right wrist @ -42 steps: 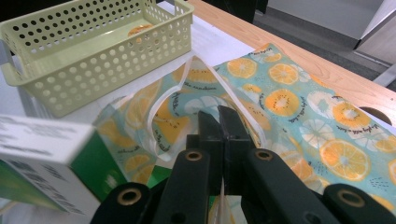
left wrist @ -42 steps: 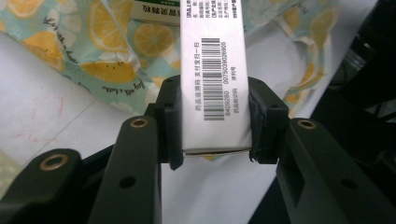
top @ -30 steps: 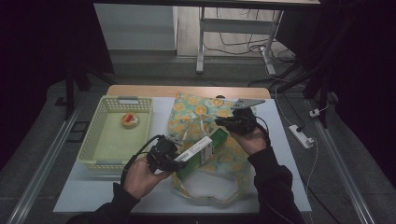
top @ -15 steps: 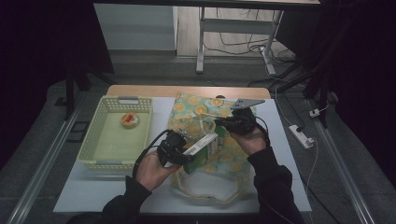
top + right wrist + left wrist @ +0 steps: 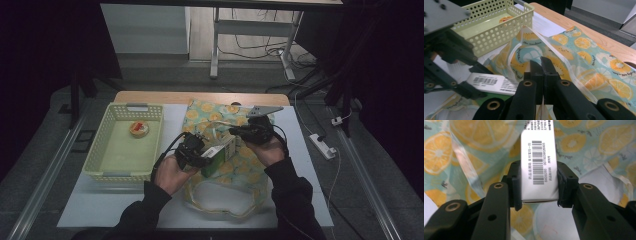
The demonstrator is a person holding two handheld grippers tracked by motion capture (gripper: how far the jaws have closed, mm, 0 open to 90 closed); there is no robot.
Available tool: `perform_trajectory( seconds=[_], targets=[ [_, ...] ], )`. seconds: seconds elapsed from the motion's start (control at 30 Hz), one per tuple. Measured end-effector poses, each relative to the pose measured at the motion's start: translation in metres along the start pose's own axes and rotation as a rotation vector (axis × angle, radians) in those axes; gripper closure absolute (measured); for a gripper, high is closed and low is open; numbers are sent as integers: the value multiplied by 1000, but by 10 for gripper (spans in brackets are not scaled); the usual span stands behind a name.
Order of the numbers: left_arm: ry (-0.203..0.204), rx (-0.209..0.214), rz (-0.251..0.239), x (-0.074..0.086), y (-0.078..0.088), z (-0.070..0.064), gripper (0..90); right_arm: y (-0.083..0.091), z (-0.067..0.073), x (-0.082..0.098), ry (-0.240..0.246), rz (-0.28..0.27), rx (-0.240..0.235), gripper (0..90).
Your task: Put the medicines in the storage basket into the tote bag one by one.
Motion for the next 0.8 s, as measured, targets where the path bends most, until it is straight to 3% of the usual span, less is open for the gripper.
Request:
perform_trajectory(
  seconds=[0.6, 0.8],
  targets=[
    [14, -68, -29, -17, -29, 19, 615, -1, -2, 2, -4, 1, 4, 896],
    [13, -65, -45, -20, -33, 23, 612, -1, -4, 3, -4, 5, 9, 896]
  ],
)
Point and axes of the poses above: each handheld gripper's, and its own axes: y roughly backward along the jaws, x roughly out of its underside, z roughly to its left, the point moved 2 cm from there along -y, roughly forward along the jaws, and after that the axes turned 12 degrees about -z, right-handed, at the moved point
